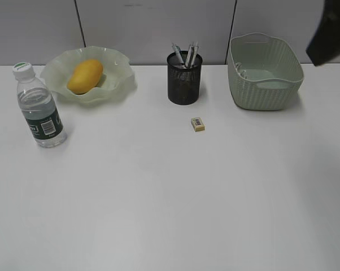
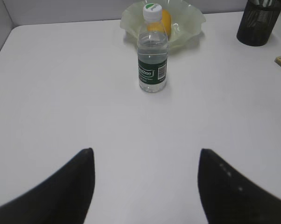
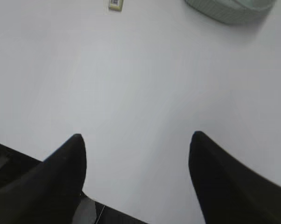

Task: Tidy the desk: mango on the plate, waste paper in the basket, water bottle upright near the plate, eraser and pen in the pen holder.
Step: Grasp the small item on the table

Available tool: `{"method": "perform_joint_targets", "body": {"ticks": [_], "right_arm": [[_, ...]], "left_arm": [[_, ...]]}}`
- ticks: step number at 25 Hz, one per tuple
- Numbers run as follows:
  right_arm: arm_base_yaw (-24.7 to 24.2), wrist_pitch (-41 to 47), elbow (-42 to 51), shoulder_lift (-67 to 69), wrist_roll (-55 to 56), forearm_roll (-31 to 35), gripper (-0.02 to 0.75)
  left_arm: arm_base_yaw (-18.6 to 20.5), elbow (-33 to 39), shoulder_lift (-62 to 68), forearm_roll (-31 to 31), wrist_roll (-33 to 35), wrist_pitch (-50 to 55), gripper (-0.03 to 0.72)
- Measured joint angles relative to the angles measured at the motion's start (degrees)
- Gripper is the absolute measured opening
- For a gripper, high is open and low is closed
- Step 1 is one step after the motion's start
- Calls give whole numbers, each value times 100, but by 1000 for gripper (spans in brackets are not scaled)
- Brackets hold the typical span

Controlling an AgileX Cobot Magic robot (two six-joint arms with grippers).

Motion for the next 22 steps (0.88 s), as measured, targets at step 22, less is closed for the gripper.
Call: {"method": "perform_joint_targets", "body": {"ticks": [22], "right_arm": [[0,-865,4826,-5505,49,0,543]], "left_arm": [[0,0,0,-6,0,0,523]]}}
